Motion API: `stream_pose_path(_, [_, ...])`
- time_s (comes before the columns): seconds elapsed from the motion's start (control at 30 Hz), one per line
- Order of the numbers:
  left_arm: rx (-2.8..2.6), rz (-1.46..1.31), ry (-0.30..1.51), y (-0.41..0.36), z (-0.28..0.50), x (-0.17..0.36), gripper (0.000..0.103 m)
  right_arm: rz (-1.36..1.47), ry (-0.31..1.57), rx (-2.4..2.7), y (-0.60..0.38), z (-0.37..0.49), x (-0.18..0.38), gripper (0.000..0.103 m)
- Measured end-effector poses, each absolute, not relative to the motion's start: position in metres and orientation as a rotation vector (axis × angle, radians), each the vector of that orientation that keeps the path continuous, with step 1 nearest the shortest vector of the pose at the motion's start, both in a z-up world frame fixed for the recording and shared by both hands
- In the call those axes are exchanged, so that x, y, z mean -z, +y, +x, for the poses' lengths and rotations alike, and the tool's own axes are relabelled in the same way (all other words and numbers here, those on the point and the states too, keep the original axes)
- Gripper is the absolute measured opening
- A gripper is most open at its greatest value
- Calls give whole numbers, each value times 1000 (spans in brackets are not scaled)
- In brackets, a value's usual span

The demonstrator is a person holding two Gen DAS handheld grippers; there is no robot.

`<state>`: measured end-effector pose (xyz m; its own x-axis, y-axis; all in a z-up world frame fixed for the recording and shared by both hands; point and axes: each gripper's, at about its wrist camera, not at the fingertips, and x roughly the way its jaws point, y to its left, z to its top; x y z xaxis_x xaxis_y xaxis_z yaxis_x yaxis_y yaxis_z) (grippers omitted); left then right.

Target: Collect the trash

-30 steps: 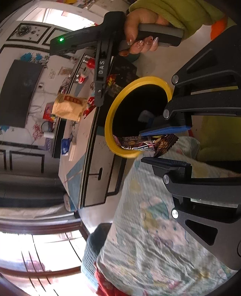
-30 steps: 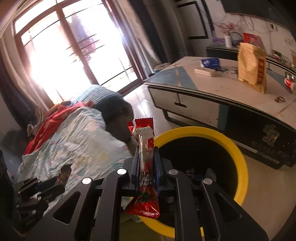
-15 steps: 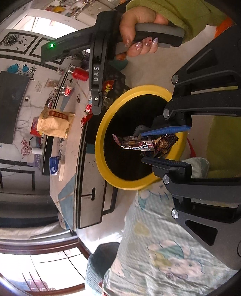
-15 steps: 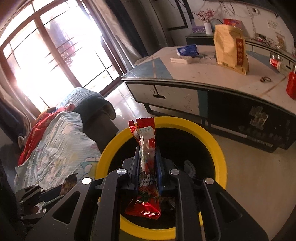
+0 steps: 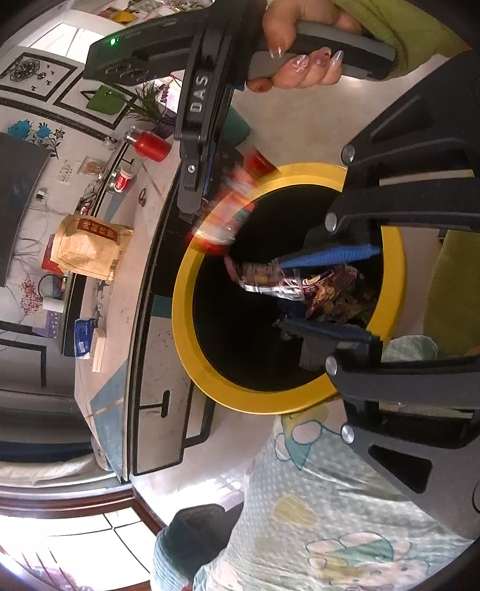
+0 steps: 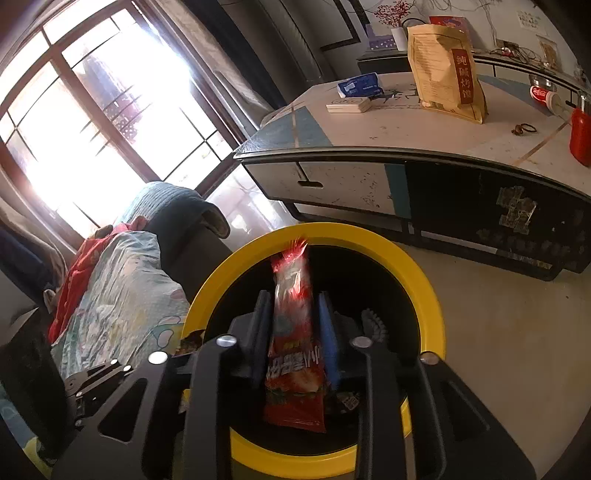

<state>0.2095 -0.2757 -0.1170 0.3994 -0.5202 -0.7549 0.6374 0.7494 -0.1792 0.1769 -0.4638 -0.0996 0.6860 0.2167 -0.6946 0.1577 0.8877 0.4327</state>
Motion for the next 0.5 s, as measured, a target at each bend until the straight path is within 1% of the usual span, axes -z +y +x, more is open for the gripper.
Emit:
stream_pose_path(0.03, [737, 143, 899, -276, 211, 117, 30, 492, 821, -36, -465, 177, 100, 32])
stream_pose_path(0.1, [731, 136, 898, -276, 212, 116, 34, 489, 816, -36, -466, 176, 99, 34])
stream_pose_path(0.17, [719, 121, 898, -273, 213, 114, 43, 486, 811, -32, -466, 174, 97, 38])
stream_pose_path(0.2, [713, 110, 897, -269, 213, 112, 50, 482, 806, -31, -466, 172, 95, 41])
stream_pose_path(0.23, [712, 100, 894, -268, 213, 111, 52, 477, 801, -30, -465, 171, 93, 47])
stream_pose_path(0.27, [709, 89, 890, -264, 213, 108, 53, 468, 793, -26, -464, 168, 90, 51])
stream_pose_path(0.33, [698, 74, 882, -257, 212, 104, 65, 451, 782, -27, -461, 164, 85, 60])
stream_pose_path(0.37, [693, 67, 877, -254, 211, 102, 67, 432, 776, -31, -457, 160, 81, 62])
stream_pose_path(0.43, [682, 53, 865, -244, 208, 97, 79, 409, 764, -28, -451, 154, 75, 73])
stream_pose_path(0.5, [660, 43, 856, -233, 205, 91, 87, 381, 745, -18, -442, 145, 67, 79])
